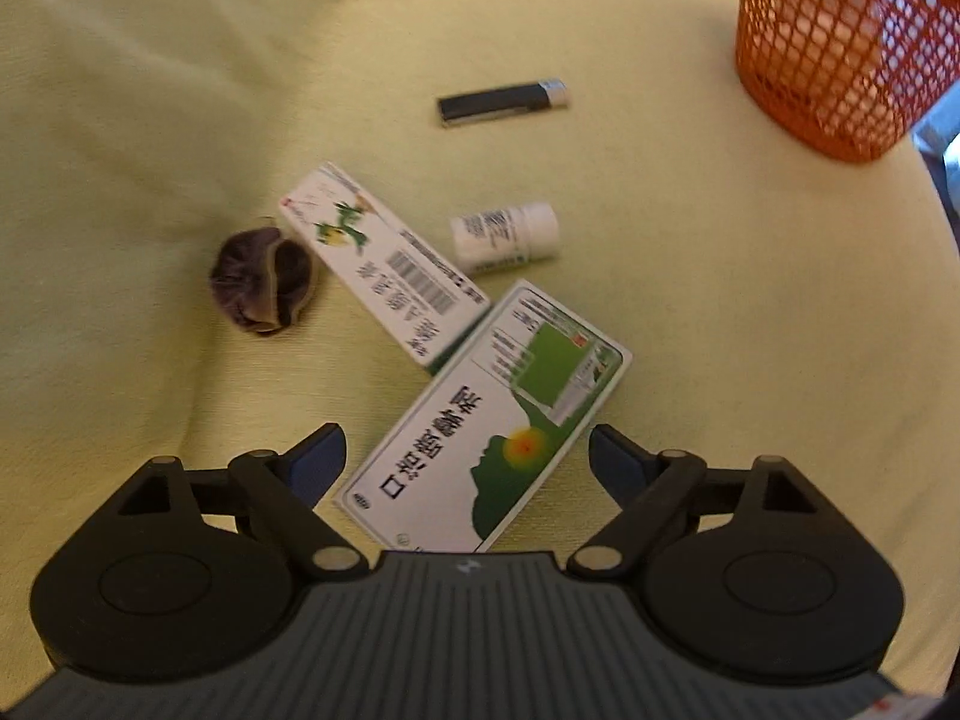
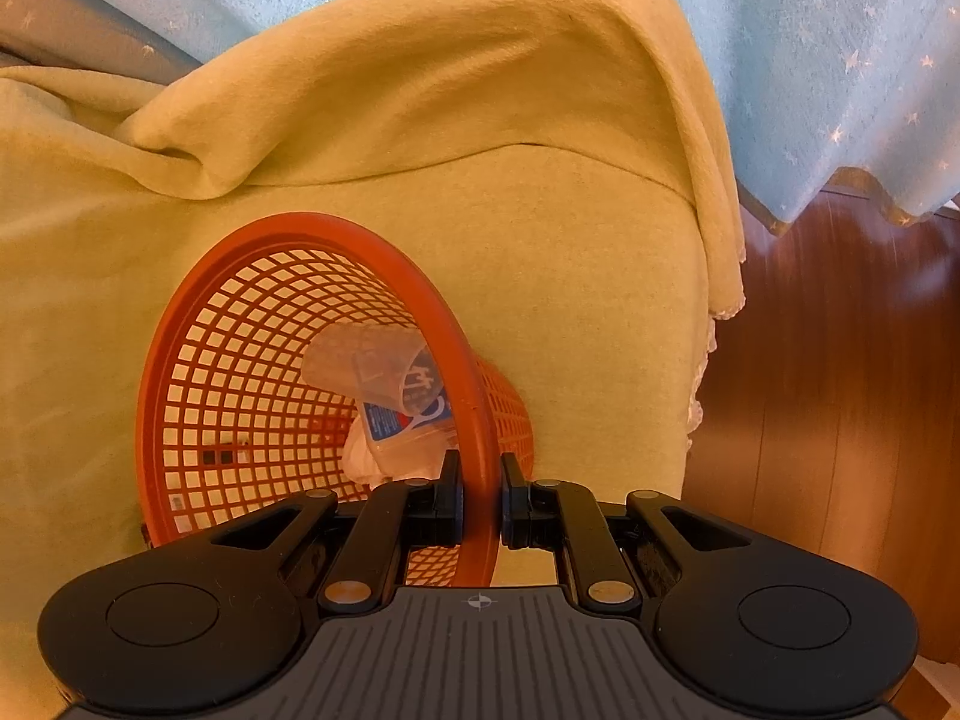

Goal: Collect trash
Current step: 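Close the left gripper on the green-and-white medicine box and lift it, then carry the medicine box over the basket and release it with the left gripper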

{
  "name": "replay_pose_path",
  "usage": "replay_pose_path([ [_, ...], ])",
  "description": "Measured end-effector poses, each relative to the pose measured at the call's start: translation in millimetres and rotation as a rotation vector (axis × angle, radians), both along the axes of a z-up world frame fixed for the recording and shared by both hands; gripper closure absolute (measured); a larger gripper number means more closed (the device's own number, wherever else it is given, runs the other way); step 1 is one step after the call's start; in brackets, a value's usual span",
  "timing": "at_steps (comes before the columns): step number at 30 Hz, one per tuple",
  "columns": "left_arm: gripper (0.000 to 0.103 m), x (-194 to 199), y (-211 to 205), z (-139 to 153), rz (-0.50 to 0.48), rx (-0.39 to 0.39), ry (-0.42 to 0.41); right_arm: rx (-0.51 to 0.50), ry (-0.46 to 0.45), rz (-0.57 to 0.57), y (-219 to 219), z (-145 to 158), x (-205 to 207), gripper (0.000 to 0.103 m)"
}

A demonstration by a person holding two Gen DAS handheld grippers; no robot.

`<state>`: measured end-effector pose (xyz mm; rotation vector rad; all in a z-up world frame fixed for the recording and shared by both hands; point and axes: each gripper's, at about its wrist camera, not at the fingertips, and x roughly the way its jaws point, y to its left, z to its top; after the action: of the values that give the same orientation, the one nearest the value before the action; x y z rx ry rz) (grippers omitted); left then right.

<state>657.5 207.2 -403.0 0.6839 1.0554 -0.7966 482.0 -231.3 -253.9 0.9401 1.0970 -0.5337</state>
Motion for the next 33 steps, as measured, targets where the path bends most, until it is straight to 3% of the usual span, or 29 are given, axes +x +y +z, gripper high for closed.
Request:
replay_pose_path([
  [1,0.020,0.1,-0.9,-2.3,0.005,0.004,0.013,0.000,0.000,0.000,-0.3,-0.2,-0.4,0.095],
  [5,0.044,-0.1,-7.5,-6.1,0.070,-0.003,0.114,-0.006,0.003,0.008,-0.7,-0.8,-0.7,0.095],
  [8,0.051,-9.7,-18.4,-5.9,0.119,0.015,0.152,-0.008,0.004,0.008,0.7,-1.6,-1.5,0.095],
  [13,0.052,-15.4,-32.8,-8.0,0.282,0.008,0.193,-0.039,0.015,0.057,3.6,0.2,1.9,0.095],
  [20,0.053,-9.9,-50.5,-11.4,0.396,0.057,0.210,-0.095,0.025,0.163,8.8,1.8,8.6,0.093],
  [33,0.053,-16.5,-81.4,41.0,0.469,0.009,0.176,-0.187,0.057,0.367,14.1,-3.5,15.2,0.091],
])
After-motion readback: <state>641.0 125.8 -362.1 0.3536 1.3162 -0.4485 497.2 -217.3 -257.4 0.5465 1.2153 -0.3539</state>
